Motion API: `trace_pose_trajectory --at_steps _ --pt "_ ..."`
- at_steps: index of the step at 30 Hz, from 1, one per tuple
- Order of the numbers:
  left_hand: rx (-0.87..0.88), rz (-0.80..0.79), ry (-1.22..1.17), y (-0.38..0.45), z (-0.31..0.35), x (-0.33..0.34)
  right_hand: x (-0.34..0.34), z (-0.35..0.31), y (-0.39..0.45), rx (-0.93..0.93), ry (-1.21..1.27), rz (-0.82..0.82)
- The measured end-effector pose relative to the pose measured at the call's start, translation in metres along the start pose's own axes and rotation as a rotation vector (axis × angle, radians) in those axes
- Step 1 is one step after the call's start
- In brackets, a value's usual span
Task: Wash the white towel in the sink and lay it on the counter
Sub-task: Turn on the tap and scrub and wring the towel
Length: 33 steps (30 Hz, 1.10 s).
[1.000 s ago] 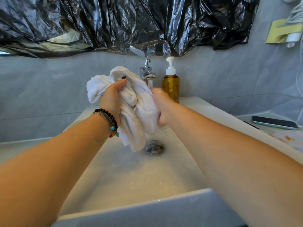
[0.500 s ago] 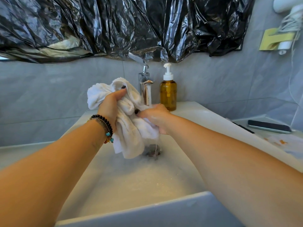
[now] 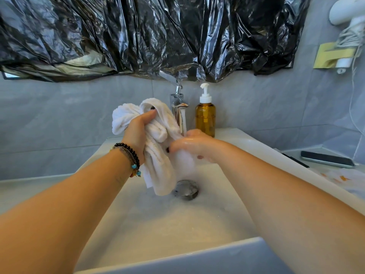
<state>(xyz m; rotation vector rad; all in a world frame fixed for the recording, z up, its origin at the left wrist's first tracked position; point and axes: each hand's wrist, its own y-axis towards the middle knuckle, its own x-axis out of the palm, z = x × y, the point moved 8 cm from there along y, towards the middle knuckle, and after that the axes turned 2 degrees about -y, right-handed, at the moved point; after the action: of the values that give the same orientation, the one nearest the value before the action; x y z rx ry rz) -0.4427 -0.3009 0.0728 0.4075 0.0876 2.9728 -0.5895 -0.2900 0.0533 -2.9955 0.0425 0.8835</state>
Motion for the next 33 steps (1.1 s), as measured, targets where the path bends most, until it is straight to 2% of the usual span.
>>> trace_pose_trajectory --at_steps 3,8,12,15,17,19,21,23,27,31,33 --pt "-0.033 -0.036 0.033 -0.003 -0.003 0.005 0.010 -0.007 0.003 -0.138 -0.108 -0.007" --pt "-0.023 -0.098 0.051 -0.004 0.001 0.013 -0.002 -0.016 0.000 -0.268 0.082 0.158" --pt "-0.039 -0.170 0.170 -0.003 -0.001 0.014 -0.014 0.004 0.005 -0.053 0.107 0.190" --pt "-0.075 -0.158 0.207 -0.003 -0.006 0.010 -0.035 0.022 0.006 0.053 -0.025 0.285" --pt "-0.086 -0.186 0.202 -0.005 -0.008 0.014 -0.026 0.011 0.008 -0.027 -0.112 0.213" --pt "-0.096 -0.214 0.207 -0.007 -0.011 0.021 -0.014 -0.003 0.012 -0.191 -0.114 0.168" --pt "-0.082 -0.227 0.264 -0.009 -0.011 0.024 -0.013 -0.016 0.013 -0.333 -0.119 0.213" --pt "-0.082 -0.248 0.307 -0.008 -0.011 0.024 -0.021 -0.019 0.010 -0.368 -0.085 0.272" --pt "-0.095 -0.247 0.322 0.000 -0.011 0.019 -0.047 -0.003 0.010 -0.228 0.138 0.411" --pt "-0.130 -0.157 0.270 0.013 -0.016 0.001 -0.075 0.021 0.006 0.050 0.371 0.556" --pt "-0.188 -0.156 0.363 0.018 -0.023 -0.011 -0.087 0.032 0.003 0.144 0.449 0.592"
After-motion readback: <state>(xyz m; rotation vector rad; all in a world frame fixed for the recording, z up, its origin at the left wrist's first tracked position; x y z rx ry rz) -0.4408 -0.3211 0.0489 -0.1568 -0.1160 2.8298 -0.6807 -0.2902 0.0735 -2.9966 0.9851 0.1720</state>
